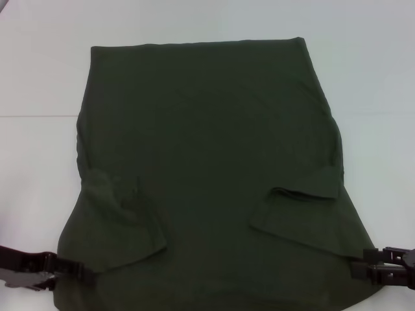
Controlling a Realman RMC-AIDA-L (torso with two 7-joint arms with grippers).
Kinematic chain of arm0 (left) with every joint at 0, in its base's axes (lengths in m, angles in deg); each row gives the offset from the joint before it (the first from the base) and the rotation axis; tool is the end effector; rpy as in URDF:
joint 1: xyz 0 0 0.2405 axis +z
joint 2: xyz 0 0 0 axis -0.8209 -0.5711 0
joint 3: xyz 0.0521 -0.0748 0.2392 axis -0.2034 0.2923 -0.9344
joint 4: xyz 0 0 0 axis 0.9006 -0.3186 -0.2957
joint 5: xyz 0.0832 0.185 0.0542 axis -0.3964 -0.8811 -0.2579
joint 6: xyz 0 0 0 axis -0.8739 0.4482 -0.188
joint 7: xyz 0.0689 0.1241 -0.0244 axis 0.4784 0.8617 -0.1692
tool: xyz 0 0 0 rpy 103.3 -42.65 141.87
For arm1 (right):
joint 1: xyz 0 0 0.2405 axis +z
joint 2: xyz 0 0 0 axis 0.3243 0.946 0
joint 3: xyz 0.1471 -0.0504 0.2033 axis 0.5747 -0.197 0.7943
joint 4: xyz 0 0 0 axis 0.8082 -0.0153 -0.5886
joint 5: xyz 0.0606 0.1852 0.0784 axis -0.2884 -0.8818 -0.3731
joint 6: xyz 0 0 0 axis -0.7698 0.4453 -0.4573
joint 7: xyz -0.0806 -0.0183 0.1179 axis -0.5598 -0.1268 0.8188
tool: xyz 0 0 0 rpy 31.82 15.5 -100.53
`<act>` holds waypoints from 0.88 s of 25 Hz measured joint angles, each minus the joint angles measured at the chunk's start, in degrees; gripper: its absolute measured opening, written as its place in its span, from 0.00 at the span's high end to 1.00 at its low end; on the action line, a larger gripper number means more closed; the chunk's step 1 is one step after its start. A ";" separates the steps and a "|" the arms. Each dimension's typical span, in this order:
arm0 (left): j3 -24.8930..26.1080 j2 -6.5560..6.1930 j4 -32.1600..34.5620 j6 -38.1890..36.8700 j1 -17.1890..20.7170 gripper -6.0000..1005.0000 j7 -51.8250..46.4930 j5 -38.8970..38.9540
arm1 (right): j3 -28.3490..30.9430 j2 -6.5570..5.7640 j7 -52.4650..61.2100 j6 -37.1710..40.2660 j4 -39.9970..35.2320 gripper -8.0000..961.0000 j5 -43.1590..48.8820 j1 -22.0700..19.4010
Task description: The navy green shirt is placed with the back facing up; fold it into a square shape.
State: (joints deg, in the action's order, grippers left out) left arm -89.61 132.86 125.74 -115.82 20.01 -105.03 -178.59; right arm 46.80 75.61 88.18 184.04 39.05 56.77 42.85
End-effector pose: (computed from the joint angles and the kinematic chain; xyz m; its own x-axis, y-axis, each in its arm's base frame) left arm -0.3261 0.3287 0.0456 0.1024 0.9854 0.1358 0.9874 -0.0841 -0.1343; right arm 0.3341 0.2812 0.0399 0.5099 -0.7257 -0.4620 -0.8111 -0.5844 0.0228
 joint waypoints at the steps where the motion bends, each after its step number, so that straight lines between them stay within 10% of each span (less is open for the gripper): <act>1: -0.26 0.11 0.69 0.01 0.06 0.18 0.17 -0.05 | -0.04 -0.01 0.16 0.00 0.00 0.04 0.00 0.02; 22: -2.96 0.96 2.41 1.21 0.54 0.83 -0.14 -0.57 | -0.29 -0.18 1.39 0.52 -0.04 0.04 0.00 0.22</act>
State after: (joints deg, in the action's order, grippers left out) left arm -92.57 133.82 128.15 -114.61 20.55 -105.16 -179.16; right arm 46.52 75.43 89.57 184.57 39.00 56.77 43.07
